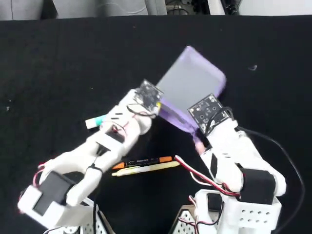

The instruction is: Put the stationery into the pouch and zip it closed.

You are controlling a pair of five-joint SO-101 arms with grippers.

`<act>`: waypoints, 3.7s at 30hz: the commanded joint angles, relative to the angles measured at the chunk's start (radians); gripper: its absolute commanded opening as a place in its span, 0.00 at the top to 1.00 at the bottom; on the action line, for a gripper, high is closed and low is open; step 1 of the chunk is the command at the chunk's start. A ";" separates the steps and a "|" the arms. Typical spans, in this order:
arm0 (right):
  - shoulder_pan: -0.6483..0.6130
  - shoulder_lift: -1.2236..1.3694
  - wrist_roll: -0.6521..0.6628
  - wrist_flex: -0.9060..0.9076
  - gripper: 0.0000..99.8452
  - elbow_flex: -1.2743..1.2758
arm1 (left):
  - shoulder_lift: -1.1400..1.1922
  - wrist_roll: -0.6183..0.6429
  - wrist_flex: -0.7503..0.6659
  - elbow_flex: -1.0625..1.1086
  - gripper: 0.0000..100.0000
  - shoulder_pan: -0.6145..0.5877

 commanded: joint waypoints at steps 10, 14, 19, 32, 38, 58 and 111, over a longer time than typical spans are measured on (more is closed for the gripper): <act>0.002 -0.012 -0.137 -0.032 0.50 -0.145 | -0.270 0.009 0.879 -0.542 0.97 -0.216; -0.080 -0.010 -0.143 -0.032 0.50 -0.140 | -0.255 0.011 1.143 -0.769 0.97 -0.331; -0.269 0.102 -0.172 -0.038 0.50 -0.128 | -0.212 0.011 1.390 -0.995 0.97 -0.479; -0.615 0.527 -0.183 -0.186 0.50 -0.085 | -0.104 0.012 1.470 -1.145 0.97 -0.905; -0.710 0.768 -0.183 -0.325 0.50 -0.004 | -0.061 0.063 1.419 -1.148 0.97 -1.044; -0.822 1.382 -0.101 -0.483 0.50 -0.173 | 0.018 0.063 1.419 -1.144 0.97 -1.013; -0.302 0.140 -0.333 -0.342 0.99 -0.194 | 0.066 0.180 1.794 -1.457 0.97 -0.361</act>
